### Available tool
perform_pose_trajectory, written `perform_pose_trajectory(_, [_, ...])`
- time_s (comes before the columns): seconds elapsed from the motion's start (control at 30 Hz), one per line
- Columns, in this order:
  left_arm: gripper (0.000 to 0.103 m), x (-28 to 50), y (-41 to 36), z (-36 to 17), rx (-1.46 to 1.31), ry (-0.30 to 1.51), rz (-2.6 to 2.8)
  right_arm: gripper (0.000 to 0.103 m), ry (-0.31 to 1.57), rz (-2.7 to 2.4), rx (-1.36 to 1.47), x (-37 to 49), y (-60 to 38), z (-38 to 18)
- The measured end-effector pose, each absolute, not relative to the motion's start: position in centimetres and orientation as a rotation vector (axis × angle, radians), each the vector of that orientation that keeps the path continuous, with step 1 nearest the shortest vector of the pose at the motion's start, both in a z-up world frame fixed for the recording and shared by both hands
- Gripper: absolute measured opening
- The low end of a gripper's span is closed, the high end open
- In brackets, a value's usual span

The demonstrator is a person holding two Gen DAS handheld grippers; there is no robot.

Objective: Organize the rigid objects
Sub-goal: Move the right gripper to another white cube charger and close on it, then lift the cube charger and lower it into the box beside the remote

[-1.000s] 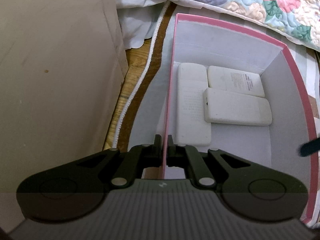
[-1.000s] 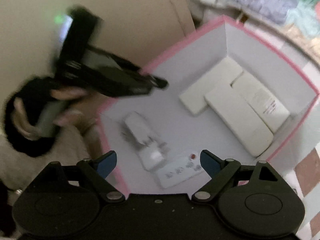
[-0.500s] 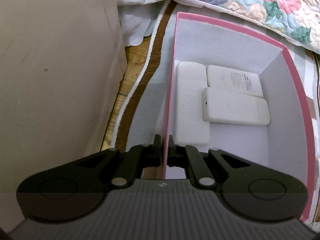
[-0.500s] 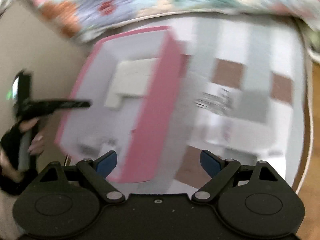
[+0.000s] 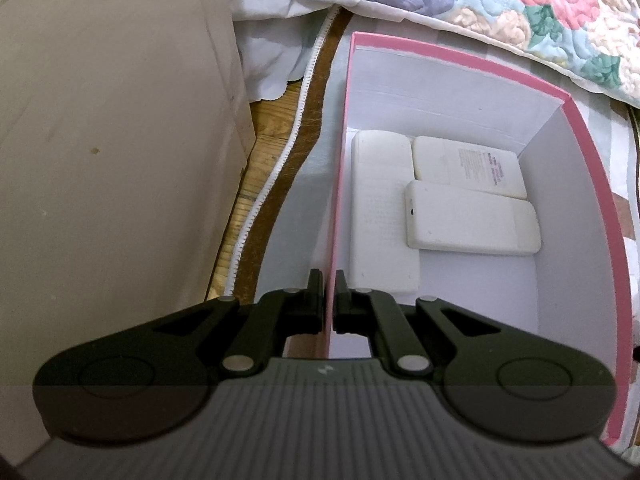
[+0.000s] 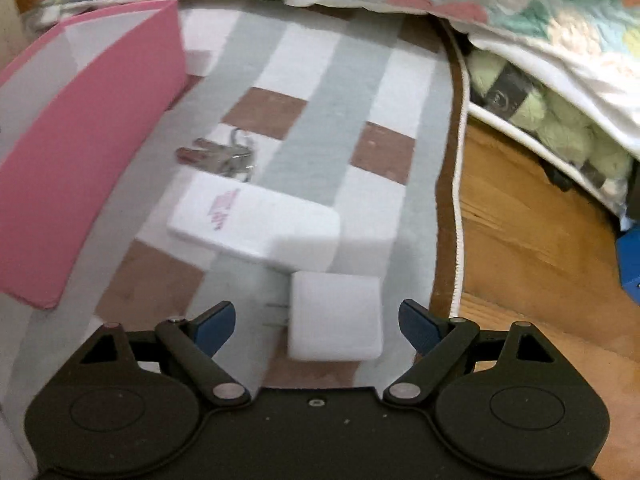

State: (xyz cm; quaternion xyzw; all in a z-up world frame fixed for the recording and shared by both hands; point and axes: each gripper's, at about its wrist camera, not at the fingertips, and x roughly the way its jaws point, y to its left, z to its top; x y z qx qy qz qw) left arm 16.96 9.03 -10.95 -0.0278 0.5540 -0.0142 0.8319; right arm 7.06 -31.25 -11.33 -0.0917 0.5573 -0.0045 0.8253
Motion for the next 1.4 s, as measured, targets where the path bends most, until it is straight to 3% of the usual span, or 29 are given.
perform_pose_trajectory(0.23, [0.004, 17.1, 9.1, -11.0, -0.07, 1.181, -0.023, 0.088, 1.243, -0.04, -0.026, 9.6, -34.2, -12.6])
perform_pose_trajectory(0.4, [0.005, 17.1, 9.1, -11.1, -0.067, 1.181, -0.024, 0.085, 1.383, -0.031, -0.076, 10.0, -32.8, -14.1])
perform_pose_trajectory(0.5, [0.005, 17.2, 9.1, -11.1, -0.068, 1.182, -0.024, 0.085, 1.38, -0.051, -0.063, 9.6, -32.5, -14.6])
perform_pose_trajectory(0.57, [0.005, 17.2, 9.1, -11.1, -0.068, 1.182, -0.024, 0.077, 1.361, -0.045, -0.05, 9.5, -32.5, -14.5])
perform_pose_trajectory(0.83, [0.005, 17.1, 9.1, -11.3, -0.07, 1.185, -0.02, 0.076, 1.319, -0.075, 0.028, 9.1, -33.1, -13.3])
perform_pose_trajectory(1.13, [0.005, 17.1, 9.3, -11.4, -0.095, 1.184, -0.015, 0.077, 1.223, 0.134, 0.048, 9.7, -27.4, -5.8])
perform_pose_trajectory(1.4, [0.005, 17.1, 9.3, -11.3, -0.093, 1.182, -0.013, 0.077, 1.098, 0.599, -0.141, 10.8, -15.8, 0.3])
